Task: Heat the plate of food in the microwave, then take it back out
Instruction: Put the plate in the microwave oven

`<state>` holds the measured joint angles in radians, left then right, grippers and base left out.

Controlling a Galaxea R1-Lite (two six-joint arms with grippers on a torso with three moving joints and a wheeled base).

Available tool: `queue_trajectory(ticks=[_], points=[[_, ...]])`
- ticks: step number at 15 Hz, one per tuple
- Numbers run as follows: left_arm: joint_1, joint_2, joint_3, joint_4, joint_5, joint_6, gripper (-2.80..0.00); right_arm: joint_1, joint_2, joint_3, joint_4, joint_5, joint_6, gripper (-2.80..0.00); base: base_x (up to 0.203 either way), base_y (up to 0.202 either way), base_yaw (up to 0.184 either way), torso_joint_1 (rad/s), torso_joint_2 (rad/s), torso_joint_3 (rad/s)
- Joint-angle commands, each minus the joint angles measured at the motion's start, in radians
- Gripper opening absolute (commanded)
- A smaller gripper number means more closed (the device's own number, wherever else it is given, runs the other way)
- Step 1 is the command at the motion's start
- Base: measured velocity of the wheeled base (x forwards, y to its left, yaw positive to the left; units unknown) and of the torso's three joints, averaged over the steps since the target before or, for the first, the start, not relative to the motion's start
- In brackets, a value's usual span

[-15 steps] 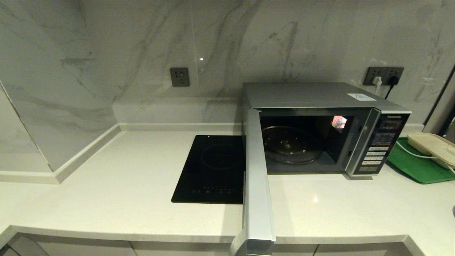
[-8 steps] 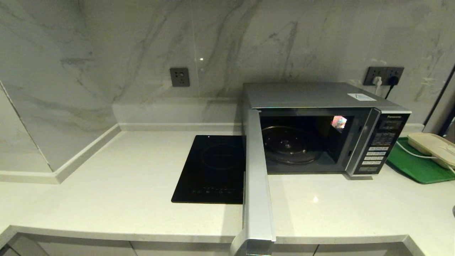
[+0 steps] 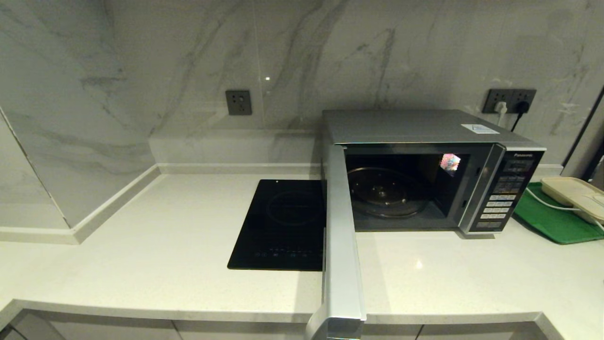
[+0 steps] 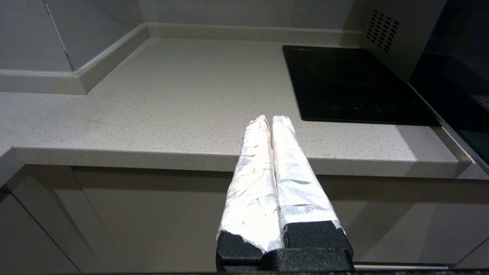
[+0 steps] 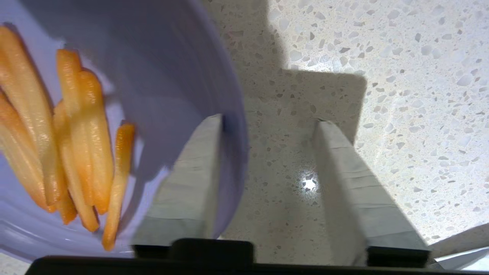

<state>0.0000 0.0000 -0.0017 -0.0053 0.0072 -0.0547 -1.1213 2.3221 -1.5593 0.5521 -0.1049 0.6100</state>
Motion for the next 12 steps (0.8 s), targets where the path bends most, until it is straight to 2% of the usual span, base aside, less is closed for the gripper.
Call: queue_trajectory(ticks=[1,12], points=[[0.0,0.0,0.0,-0.001,0.0,-0.001,-2.8,0.0,0.005,-0.001,0.003,-0.001,0.004,-2.8,0.0,0.0,0.0,0.0,0.0,0.0],[0.0,0.0,0.0,-0.001,0.0,-0.001,-2.8,0.001,-0.01,0.015,0.004,0.012,-0.015,-2.8,0.0,0.0,0.0,0.0,0.0,0.0]])
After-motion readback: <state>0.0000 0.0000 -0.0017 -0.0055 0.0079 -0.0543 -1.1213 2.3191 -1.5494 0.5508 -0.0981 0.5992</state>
